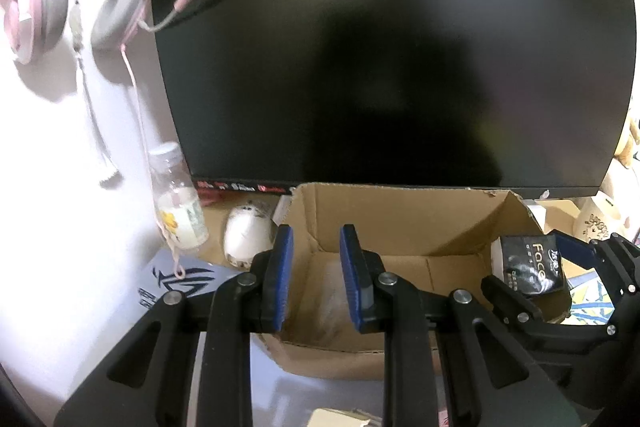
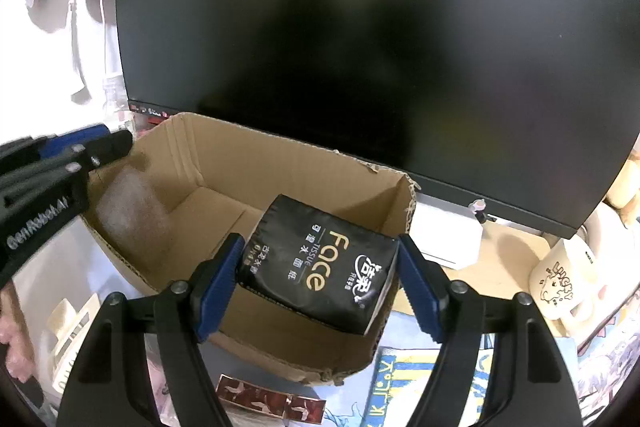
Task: Organize objects
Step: 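Carry both items over the cardboard box and open both tools to drop them, then withdraw both tools from the cardboard box back toward the remaining items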
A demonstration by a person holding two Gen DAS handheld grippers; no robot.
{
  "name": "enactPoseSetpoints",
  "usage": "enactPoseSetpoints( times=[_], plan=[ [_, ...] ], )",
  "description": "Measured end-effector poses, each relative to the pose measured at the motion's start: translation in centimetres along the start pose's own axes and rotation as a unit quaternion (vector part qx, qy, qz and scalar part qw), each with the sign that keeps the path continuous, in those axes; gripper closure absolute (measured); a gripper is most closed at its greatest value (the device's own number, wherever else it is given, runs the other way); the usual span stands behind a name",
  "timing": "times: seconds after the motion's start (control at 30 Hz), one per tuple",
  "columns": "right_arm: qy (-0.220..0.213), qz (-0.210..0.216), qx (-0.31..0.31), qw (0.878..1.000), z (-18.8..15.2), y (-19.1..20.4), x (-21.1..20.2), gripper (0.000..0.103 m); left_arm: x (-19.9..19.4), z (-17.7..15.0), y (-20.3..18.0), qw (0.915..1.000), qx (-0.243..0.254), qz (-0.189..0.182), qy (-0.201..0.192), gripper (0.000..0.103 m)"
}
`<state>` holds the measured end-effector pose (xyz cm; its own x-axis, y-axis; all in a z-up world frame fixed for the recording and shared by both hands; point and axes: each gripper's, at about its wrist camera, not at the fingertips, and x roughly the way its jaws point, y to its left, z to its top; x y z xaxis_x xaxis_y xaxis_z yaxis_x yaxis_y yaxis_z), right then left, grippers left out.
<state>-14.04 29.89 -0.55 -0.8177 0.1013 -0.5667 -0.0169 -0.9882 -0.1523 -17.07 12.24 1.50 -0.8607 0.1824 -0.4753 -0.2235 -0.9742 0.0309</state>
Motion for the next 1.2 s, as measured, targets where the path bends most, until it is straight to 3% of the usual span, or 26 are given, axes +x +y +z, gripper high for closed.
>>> enactPoseSetpoints(
  times=[0.2, 0.37, 0.47, 0.5, 0.53, 0.7, 0.77, 0.9, 1.0, 1.07, 1.2],
  plan=[
    [0.003, 0.005, 0.006, 1.000, 0.2, -0.1, 0.0, 0.023, 0.3, 0.2, 0.6, 0.9999, -0.005, 0.009, 0.007, 0.076],
    [0.005, 0.006, 0.009, 1.000, 0.2, -0.1, 0.0, 0.022, 0.2, 0.3, 1.4, 0.9993, -0.024, -0.022, 0.017, 0.072],
    [0.006, 0.008, 0.009, 1.000, 0.3, -0.2, 0.0, 0.022, -0.2, 0.4, 1.6, 0.9996, -0.023, -0.012, 0.014, 0.057],
    [0.006, 0.009, 0.010, 1.000, 0.3, -0.2, -0.1, 0.022, -0.4, 0.4, 1.6, 0.9997, -0.022, -0.008, 0.011, 0.041],
    [0.007, 0.011, 0.011, 1.000, 0.3, -0.2, -0.1, 0.022, -0.8, 0.5, 1.7, 0.9998, -0.021, 0.000, 0.001, 0.032],
    [0.010, 0.021, 0.018, 1.000, 0.5, -0.1, -0.2, 0.020, -2.1, 0.8, 2.3, 0.9995, -0.025, 0.016, -0.011, 0.029],
    [0.007, 0.025, 0.024, 0.999, 0.6, -0.2, -0.5, 0.012, -2.5, 0.9, 2.8, 0.9994, -0.031, 0.015, -0.010, 0.028],
    [0.000, 0.035, 0.028, 0.999, 0.8, -0.1, -1.1, 0.011, -3.2, 1.2, 3.7, 0.9986, -0.041, 0.032, -0.011, 0.013],
    [-0.001, 0.038, 0.028, 0.999, 0.8, -0.1, -1.5, 0.010, -3.9, 1.3, 4.3, 0.9979, -0.042, 0.048, -0.015, 0.010],
    [-0.003, 0.040, 0.029, 0.999, 0.9, -0.1, -1.8, 0.000, -4.5, 1.3, 4.7, 0.9975, -0.045, 0.052, -0.017, 0.005],
    [-0.004, 0.038, 0.029, 0.999, 1.1, 0.0, -2.1, 0.000, -5.8, 1.2, 5.6, 0.9968, -0.056, 0.054, -0.022, 0.000]
  ],
)
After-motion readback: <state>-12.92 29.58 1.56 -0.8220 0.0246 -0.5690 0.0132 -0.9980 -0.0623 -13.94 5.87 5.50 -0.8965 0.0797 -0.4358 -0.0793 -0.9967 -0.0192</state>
